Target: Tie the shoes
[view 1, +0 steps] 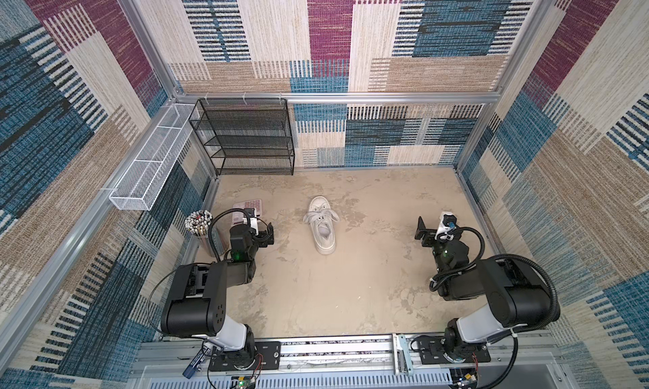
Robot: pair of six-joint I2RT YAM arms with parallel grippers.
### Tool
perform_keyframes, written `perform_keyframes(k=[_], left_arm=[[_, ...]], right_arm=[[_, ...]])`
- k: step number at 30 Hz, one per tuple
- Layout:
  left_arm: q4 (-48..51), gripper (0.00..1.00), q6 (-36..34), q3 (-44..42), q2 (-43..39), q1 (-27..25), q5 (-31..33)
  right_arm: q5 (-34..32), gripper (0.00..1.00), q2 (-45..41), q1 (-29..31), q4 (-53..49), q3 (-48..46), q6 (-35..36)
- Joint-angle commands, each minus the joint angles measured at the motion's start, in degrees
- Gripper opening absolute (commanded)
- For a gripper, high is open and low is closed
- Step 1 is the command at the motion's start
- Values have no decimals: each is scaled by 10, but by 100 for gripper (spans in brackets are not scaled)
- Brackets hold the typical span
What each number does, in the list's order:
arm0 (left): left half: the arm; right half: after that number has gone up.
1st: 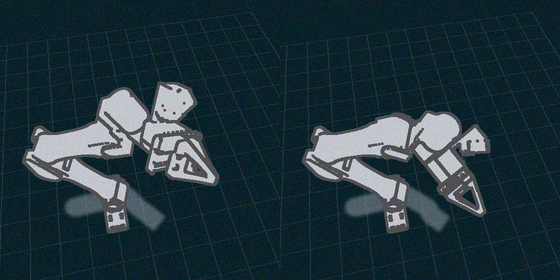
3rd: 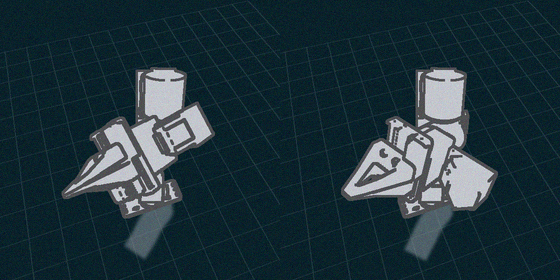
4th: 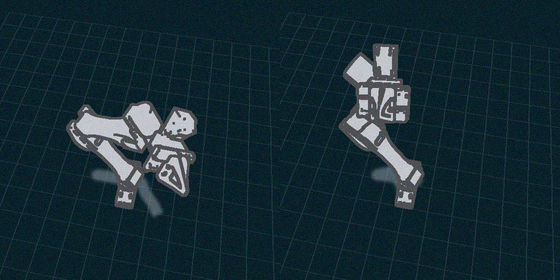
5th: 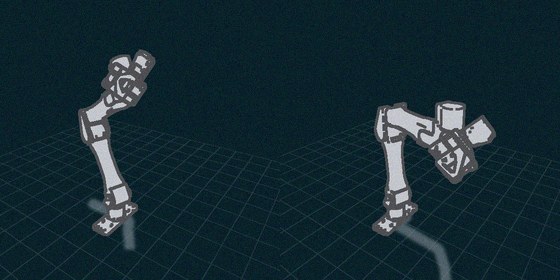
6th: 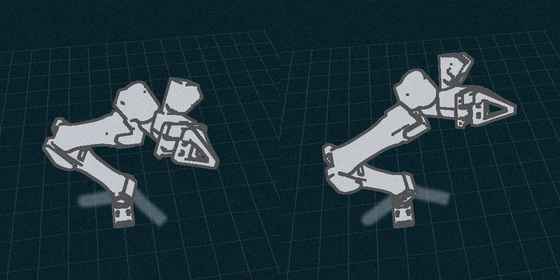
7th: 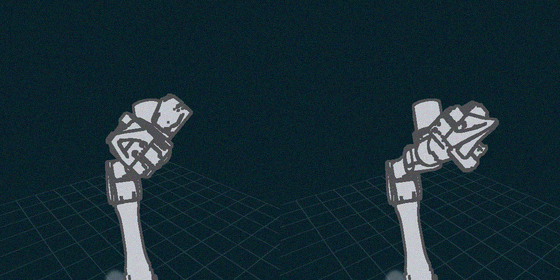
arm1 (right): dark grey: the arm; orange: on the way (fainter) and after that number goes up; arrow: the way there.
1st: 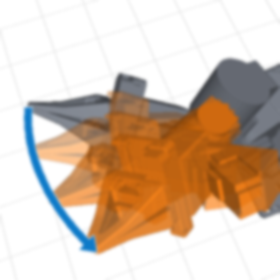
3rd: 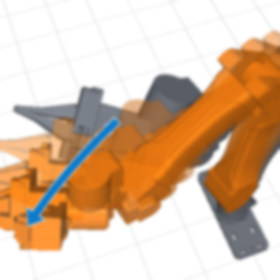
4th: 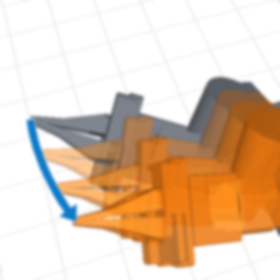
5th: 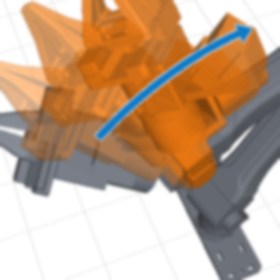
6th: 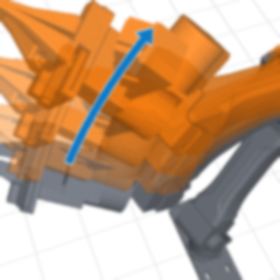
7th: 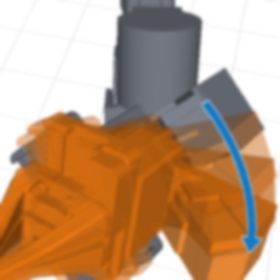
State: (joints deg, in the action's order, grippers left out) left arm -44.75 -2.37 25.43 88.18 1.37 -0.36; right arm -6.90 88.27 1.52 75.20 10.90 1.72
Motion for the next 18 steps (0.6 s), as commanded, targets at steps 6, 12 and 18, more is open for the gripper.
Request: perform_keyframes(k=[6,12,18], left_arm=[[8,99,14,4,1,1,-8],[8,99,14,4,1,1,-8],[7,99,14,4,1,1,-8]], right_arm=[[8,100,-2,0,5,3,-8],[28,100,2,-9,-13,13,-13],[30,100,-3,-12,-5,6,-13]])
